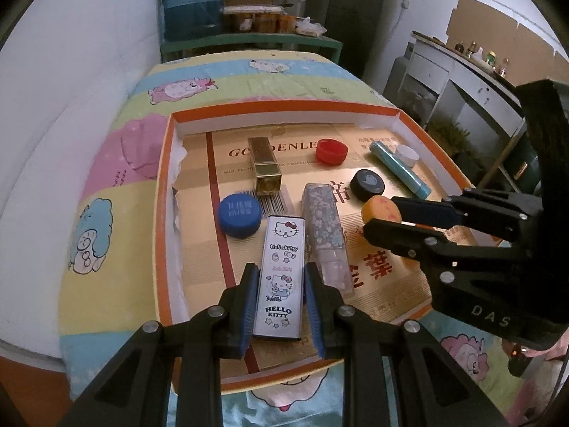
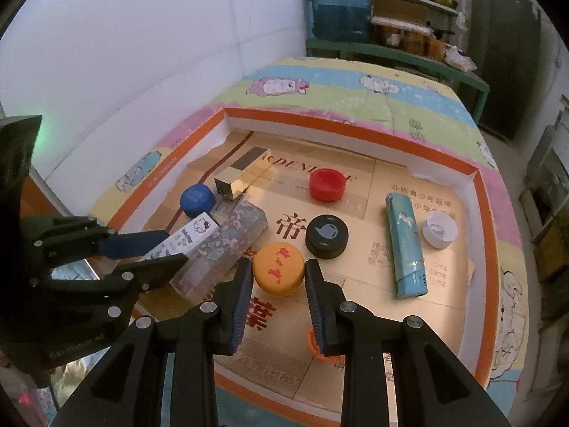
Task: Organize rigid objects
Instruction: 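Lower the box and cap into the tray and open both tools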
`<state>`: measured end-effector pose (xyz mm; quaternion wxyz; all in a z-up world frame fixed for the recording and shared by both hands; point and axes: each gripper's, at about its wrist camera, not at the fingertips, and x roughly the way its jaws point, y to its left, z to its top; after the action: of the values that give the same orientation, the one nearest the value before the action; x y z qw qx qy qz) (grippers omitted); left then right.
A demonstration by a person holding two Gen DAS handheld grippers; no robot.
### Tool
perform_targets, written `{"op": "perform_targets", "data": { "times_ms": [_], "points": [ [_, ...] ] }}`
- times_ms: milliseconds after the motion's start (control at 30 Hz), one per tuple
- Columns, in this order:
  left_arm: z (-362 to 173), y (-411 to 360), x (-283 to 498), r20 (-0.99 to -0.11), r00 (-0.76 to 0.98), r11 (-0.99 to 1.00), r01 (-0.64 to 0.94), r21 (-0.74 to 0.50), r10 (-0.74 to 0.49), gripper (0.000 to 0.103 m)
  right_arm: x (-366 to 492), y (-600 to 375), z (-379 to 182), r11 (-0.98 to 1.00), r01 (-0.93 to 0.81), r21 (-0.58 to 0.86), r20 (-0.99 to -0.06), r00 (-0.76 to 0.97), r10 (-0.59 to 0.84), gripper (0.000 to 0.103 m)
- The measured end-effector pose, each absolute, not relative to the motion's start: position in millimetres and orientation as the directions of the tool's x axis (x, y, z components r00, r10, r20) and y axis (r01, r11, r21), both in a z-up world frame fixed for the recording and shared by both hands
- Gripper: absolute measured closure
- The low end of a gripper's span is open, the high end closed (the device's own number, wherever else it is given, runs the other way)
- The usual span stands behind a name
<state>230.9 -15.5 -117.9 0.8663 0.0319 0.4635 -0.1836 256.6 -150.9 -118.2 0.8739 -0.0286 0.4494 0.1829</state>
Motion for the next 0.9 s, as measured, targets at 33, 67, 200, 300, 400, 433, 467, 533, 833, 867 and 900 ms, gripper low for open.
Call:
{"op": "perform_targets", "data": {
  "times_ms": [33, 67, 200, 300, 400, 433, 467, 533, 833, 867, 900],
  "points": [
    [-118.1, -15.1, 231.3, -0.814, 0.503, 0.93, 0.347, -0.119, -0.292, 0.077, 256.8, -150.6, -119.1, 0.932, -0.345, 0.115, -0.797, 0.528, 0.294, 0.073],
    [-118.2, -14.7, 232.1, -0.813, 0.503, 0.931, 0.345, -0.12, -0.292, 0.077, 257.5, -150.2, -120.0, 0.931, -0.346, 0.115, -0.798, 0.526, 0.294, 0.073],
    [-118.9, -15.3, 233.6, -0.812, 0.508, 0.931, 0.347, -0.112, -0.287, 0.077, 258.9, -148.2, -121.3, 0.93, -0.35, 0.112, -0.799, 0.524, 0.294, 0.073],
    [-119.6, -16.9, 234.0, -0.814, 0.506, 0.93, 0.352, -0.107, -0.285, 0.076, 259.6, -147.8, -123.0, 0.93, -0.352, 0.11, -0.802, 0.521, 0.292, 0.073],
    [-120.3, -18.9, 234.9, -0.818, 0.504, 0.927, 0.363, -0.092, -0.278, 0.076, 260.5, -146.7, -125.4, 0.93, -0.352, 0.106, -0.807, 0.515, 0.287, 0.072],
    [-120.7, -18.6, 235.3, -0.818, 0.503, 0.927, 0.364, -0.093, -0.279, 0.076, 261.1, -146.4, -126.5, 0.93, -0.352, 0.105, -0.81, 0.513, 0.285, 0.072],
    [-120.6, -18.5, 235.6, -0.818, 0.502, 0.926, 0.366, -0.094, -0.281, 0.076, 261.4, -146.1, -127.4, 0.93, -0.352, 0.103, -0.812, 0.511, 0.283, 0.072],
    [-120.7, -18.2, 236.3, -0.818, 0.499, 0.925, 0.368, -0.096, -0.284, 0.076, 261.7, -144.9, -128.9, 0.93, -0.356, 0.096, -0.814, 0.51, 0.279, 0.072],
    [-114.4, -12.3, 233.5, -0.794, 0.527, 0.926, 0.359, -0.116, -0.304, 0.054, 260.7, -141.9, -129.9, 0.928, -0.366, 0.073, -0.816, 0.513, 0.266, 0.066],
    [-112.6, -10.5, 233.1, -0.788, 0.532, 0.926, 0.356, -0.123, -0.309, 0.054, 260.5, -142.6, -129.6, 0.929, -0.362, 0.075, -0.814, 0.516, 0.267, 0.066],
    [-111.3, -9.5, 232.9, -0.786, 0.534, 0.926, 0.355, -0.126, -0.312, 0.054, 260.6, -143.4, -129.5, 0.93, -0.36, 0.078, -0.814, 0.515, 0.268, 0.066]
  ]
}}
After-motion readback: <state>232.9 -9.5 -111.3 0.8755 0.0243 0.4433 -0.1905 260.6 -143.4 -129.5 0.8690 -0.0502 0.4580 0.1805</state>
